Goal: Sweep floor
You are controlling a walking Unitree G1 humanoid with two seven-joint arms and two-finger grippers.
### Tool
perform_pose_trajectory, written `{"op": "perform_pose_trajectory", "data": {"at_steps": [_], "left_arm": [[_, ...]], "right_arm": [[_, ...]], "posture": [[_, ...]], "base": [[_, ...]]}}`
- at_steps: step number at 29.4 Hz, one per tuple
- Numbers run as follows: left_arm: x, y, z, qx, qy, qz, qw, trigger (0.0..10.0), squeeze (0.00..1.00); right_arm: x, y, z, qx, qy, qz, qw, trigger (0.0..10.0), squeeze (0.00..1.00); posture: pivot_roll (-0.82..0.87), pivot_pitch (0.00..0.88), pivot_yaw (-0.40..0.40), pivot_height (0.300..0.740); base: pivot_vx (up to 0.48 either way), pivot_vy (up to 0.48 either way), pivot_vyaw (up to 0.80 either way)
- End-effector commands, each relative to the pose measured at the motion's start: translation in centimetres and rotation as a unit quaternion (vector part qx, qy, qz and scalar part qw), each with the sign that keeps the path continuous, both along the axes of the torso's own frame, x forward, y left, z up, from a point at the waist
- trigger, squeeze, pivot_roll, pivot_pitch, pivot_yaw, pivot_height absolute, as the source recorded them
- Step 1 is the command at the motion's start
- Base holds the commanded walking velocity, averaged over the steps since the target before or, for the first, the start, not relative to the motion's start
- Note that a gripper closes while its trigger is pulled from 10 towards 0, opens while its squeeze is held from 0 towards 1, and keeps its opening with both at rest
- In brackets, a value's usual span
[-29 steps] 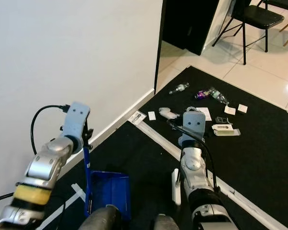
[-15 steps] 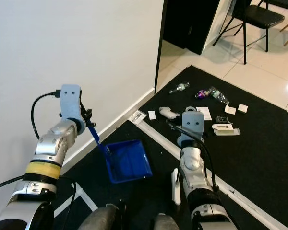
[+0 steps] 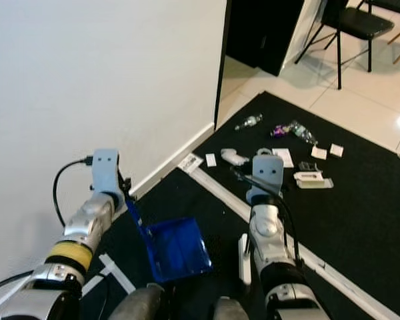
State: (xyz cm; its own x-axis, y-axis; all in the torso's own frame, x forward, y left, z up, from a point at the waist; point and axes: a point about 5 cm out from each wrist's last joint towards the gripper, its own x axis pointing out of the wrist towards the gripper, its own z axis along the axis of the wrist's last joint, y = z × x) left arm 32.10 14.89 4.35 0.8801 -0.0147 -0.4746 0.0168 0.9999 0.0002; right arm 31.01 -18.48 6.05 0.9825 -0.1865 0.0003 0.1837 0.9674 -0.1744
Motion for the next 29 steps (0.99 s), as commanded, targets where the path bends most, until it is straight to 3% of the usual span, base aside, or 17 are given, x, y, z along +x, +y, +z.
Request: {"op": "perform_pose_trajectory", "data": {"at_steps": [1, 11, 12, 16, 17, 18, 19, 25, 29], "left_arm": [[-0.6, 0.2, -0.5, 0.023, 0.005, -0.011, 1.000, 10.0, 0.00], [-1.2, 1.5, -1.4, 0.038, 0.011, -0.005, 0.999, 10.0, 0.00], [-1.3, 1.6, -1.4, 0.034, 0.008, -0.002, 0.999, 10.0, 1.00], [-1.1, 1.6, -1.1, 0.036, 0.004, 0.004, 0.999, 10.0, 1.00], [-1.0, 1.6, -1.0, 0.036, 0.004, 0.006, 0.999, 10.0, 0.94], [-1.0, 1.6, -1.0, 0.036, 0.004, 0.006, 0.999, 10.0, 0.94], [-0.9, 1.6, -0.8, 0.038, 0.004, 0.007, 0.999, 10.0, 0.00], [-0.2, 2.0, 0.4, 0.046, -0.011, 0.009, 0.999, 10.0, 0.00], [-0.2, 3.5, 1.8, 0.089, -0.009, 0.001, 0.996, 10.0, 0.00]], "right_arm": [[-0.2, -0.3, 0.0, -0.008, 0.001, -0.001, 1.000, 10.0, 0.00], [0.1, 0.3, 0.1, -0.006, 0.002, 0.004, 1.000, 10.0, 0.00], [0.1, 0.3, 0.1, -0.005, 0.002, 0.005, 1.000, 10.0, 0.00], [0.1, 0.3, 0.1, -0.005, 0.001, 0.006, 1.000, 10.0, 0.00], [0.1, 0.2, 0.1, -0.005, 0.001, 0.005, 1.000, 10.0, 0.00], [0.1, 0.2, 0.1, -0.005, 0.001, 0.005, 1.000, 10.0, 0.00], [0.1, 0.1, 0.1, -0.006, 0.001, 0.005, 1.000, 10.0, 0.00], [0.0, -0.1, 0.1, -0.007, 0.001, 0.002, 1.000, 10.0, 0.00], [-0.1, -0.2, 0.0, -0.008, 0.001, 0.001, 1.000, 10.0, 0.00]], "posture": [[-0.04, 0.086, 0.035, 0.740], [-0.02, 0.085, 0.035, 0.740], [-0.02, 0.085, 0.035, 0.740], [-0.02, 0.084, 0.036, 0.740], [-0.03, 0.084, 0.036, 0.740], [-0.03, 0.084, 0.036, 0.740], [-0.03, 0.085, 0.037, 0.740], [-0.03, 0.086, 0.037, 0.740], [-0.03, 0.084, 0.039, 0.740]], "base": [[0.000, 0.000, 0.00], [0.000, 0.000, 0.00], [0.000, 0.000, 0.00], [0.000, 0.000, 0.00], [0.000, 0.000, 0.00], [0.000, 0.000, 0.00], [0.000, 0.000, 0.00], [0.000, 0.000, 0.00], [0.000, 0.000, 0.00]]}}
